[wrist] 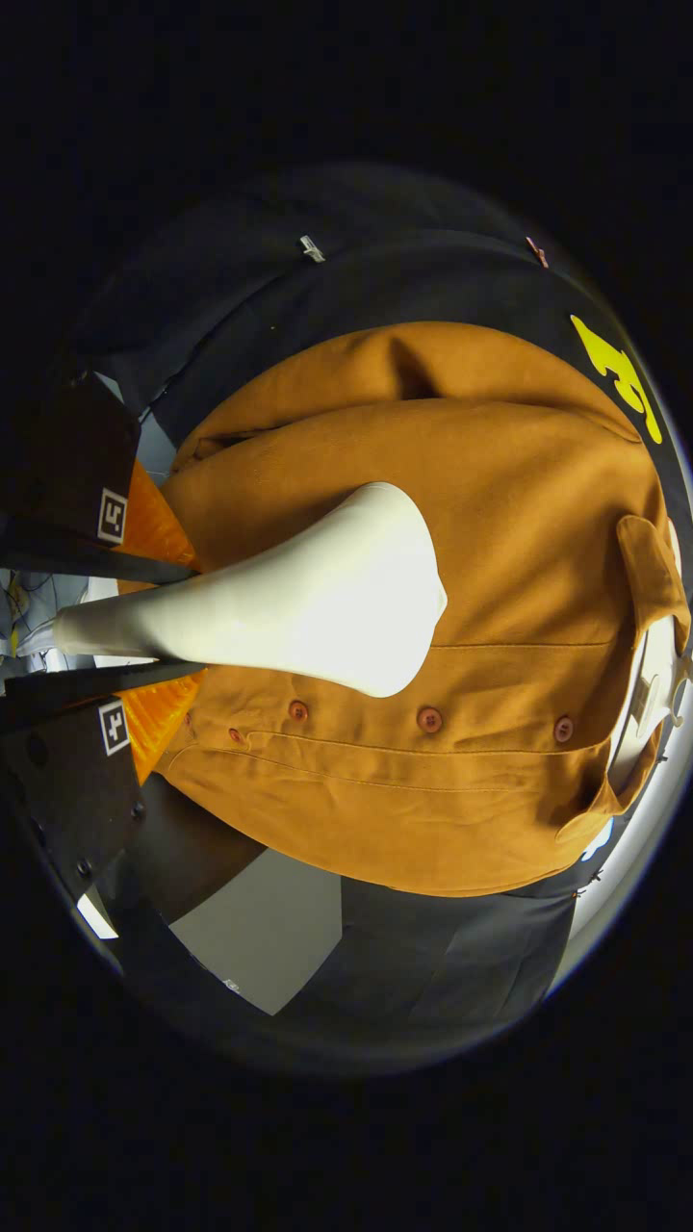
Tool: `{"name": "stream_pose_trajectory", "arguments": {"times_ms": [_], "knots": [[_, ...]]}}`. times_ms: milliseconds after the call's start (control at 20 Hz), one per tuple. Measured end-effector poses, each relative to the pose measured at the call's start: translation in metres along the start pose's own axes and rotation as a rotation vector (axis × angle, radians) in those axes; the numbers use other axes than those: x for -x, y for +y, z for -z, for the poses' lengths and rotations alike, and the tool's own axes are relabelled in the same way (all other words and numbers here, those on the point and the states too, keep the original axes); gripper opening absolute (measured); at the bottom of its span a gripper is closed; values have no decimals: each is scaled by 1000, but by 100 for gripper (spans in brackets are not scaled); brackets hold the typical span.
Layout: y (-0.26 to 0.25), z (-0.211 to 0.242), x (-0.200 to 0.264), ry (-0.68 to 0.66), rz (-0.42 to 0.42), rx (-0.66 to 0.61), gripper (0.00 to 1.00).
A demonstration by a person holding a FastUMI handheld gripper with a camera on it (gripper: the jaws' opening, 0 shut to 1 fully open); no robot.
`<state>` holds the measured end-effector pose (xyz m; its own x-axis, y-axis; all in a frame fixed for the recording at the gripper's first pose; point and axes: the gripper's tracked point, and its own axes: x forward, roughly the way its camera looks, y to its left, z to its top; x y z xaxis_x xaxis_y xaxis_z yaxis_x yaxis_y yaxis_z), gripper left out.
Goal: Iron the clothes twice with a garment steamer, once on the left side and once on the right side.
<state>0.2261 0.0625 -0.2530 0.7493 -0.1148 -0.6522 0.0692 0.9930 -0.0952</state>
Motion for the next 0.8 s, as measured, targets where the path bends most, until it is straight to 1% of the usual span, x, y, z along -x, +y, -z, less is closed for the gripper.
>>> {"name": "stream_pose_trajectory", "arguments": {"times_ms": [350, 800], "knots": [[6, 35, -14, 80, -10, 3, 44], [3, 75, -19, 160, -20, 10, 44]]}}
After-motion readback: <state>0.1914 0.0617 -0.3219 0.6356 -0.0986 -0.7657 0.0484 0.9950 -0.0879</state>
